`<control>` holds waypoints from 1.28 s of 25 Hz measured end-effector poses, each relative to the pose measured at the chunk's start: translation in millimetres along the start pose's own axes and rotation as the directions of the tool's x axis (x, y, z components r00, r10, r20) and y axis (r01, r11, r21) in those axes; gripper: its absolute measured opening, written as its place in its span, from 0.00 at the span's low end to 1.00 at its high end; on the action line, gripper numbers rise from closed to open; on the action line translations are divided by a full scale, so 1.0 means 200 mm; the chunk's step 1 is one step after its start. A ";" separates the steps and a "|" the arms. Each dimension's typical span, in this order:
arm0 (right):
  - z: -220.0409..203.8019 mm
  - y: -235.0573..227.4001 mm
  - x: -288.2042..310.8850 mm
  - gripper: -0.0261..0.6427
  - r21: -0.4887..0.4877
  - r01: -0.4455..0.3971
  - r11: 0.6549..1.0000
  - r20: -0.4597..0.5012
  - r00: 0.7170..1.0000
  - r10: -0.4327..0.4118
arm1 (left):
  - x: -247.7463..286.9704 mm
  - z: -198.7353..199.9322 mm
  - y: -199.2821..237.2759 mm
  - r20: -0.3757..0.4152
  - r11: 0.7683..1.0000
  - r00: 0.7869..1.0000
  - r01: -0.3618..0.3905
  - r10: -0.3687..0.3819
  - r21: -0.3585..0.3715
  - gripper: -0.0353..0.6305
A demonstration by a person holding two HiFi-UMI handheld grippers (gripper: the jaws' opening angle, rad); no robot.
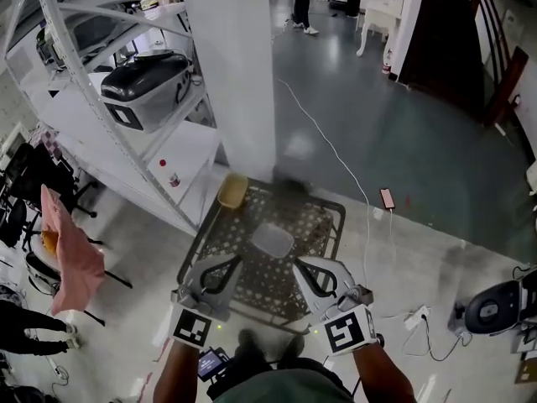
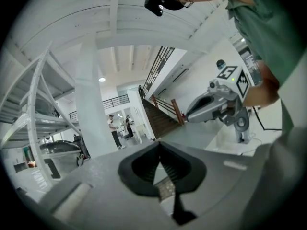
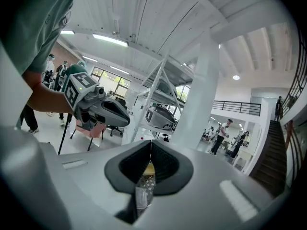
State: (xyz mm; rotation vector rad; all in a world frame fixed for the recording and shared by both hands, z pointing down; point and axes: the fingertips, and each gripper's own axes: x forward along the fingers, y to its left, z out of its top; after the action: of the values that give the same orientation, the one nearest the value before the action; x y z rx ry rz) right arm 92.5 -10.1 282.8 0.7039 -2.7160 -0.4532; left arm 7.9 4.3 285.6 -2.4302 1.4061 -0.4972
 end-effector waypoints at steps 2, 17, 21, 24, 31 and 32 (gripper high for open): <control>-0.03 0.00 0.06 0.05 0.011 -0.006 1.000 -0.016 1.000 0.007 | 0.03 -0.03 0.03 0.000 1.000 1.000 0.009 -0.009 -0.008 0.06; -0.15 -0.13 0.70 0.05 0.045 0.082 0.996 -0.155 0.985 -0.074 | 0.33 -0.42 0.55 0.066 0.986 0.987 0.149 -0.144 -0.069 0.06; -0.23 -0.19 0.83 0.05 0.073 0.108 0.991 -0.215 0.973 -0.090 | 0.44 -0.54 0.62 0.074 0.975 0.980 0.194 -0.186 -0.107 0.06; -0.33 -0.22 0.90 0.05 0.088 0.115 0.990 -0.241 0.966 -0.090 | 0.52 -0.62 0.62 0.063 0.967 0.974 0.224 -0.218 -0.124 0.06; -0.61 -0.30 1.04 0.06 0.129 0.082 0.988 -0.269 0.962 -0.045 | 0.68 -0.82 0.61 0.004 0.965 0.977 0.210 -0.212 -0.160 0.06; -0.66 -0.31 1.06 0.06 0.135 0.073 0.988 -0.273 0.961 -0.034 | 0.71 -0.86 0.61 -0.010 0.964 0.978 0.204 -0.208 -0.170 0.06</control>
State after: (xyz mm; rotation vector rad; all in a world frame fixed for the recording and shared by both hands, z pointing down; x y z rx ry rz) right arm -11.8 -199.1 422.5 0.8143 -2.4930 -0.1590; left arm -94.6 -190.9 411.9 -2.7328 1.2577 -0.4772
